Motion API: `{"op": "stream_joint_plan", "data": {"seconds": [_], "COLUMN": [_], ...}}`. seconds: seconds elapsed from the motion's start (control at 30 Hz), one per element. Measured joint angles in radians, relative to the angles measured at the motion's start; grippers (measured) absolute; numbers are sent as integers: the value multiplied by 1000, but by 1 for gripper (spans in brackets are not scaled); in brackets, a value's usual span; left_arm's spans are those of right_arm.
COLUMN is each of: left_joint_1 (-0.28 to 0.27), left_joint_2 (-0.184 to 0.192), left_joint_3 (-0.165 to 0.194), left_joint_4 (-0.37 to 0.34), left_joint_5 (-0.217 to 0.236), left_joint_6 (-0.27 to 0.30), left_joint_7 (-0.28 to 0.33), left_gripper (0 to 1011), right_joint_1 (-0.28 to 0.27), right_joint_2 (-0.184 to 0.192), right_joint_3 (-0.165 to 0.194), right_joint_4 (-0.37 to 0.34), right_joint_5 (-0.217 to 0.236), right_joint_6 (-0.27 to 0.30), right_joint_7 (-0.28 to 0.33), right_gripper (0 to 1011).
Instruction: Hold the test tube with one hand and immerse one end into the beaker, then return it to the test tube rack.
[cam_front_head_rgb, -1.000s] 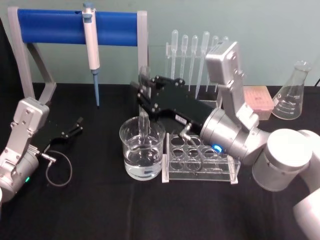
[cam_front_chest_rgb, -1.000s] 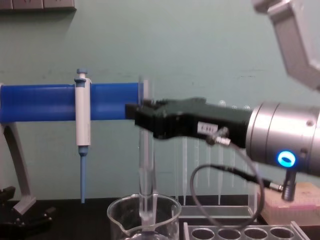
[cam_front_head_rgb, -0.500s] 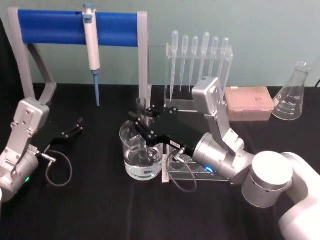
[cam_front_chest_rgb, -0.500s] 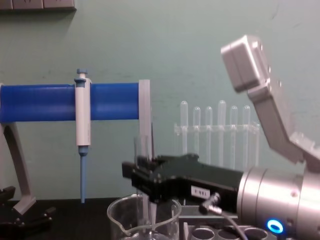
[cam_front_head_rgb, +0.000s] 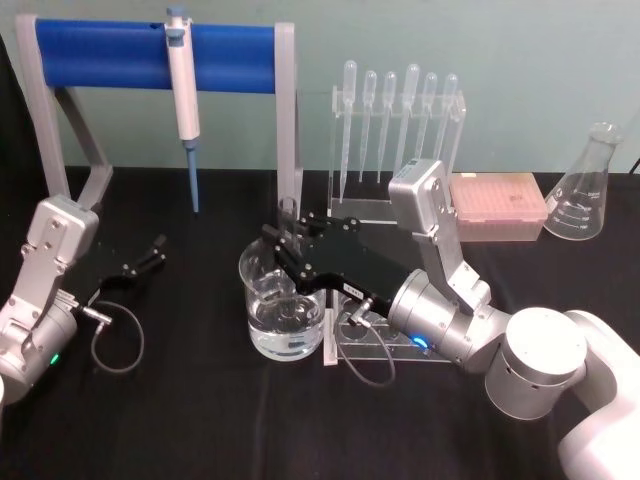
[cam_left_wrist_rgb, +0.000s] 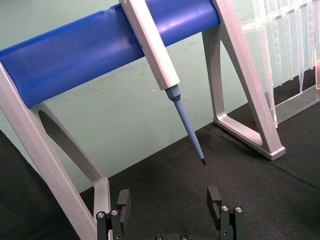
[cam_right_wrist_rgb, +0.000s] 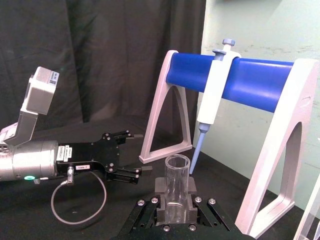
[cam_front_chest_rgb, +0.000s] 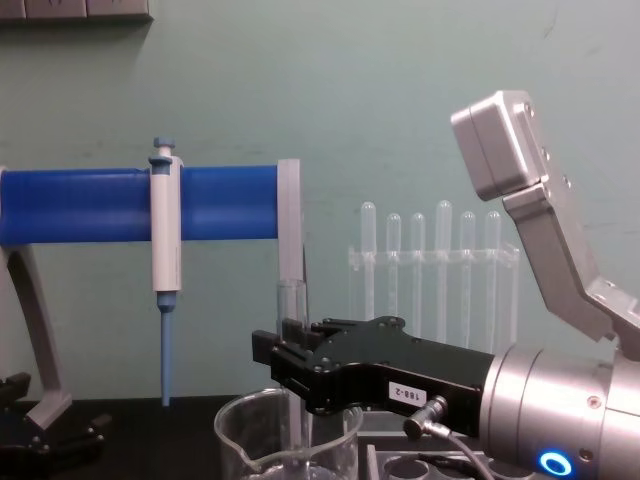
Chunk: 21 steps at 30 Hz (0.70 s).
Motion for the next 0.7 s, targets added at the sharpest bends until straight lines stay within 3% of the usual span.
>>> {"op": "stream_joint_plan", "data": {"seconds": [0.7], "left_joint_1": [0], "left_joint_2": [0], "left_joint_3": [0], "left_joint_4": [0], "left_joint_5": [0], "left_joint_6": [0], "left_joint_7": [0], "left_gripper": [1000], "right_joint_1": [1], "right_joint_2": [1], "right_joint_3": [-2], "right_joint_4": [-1], "right_joint_5": [1], "right_joint_6": [1], "right_joint_7": [-1], "right_gripper": [226]}}
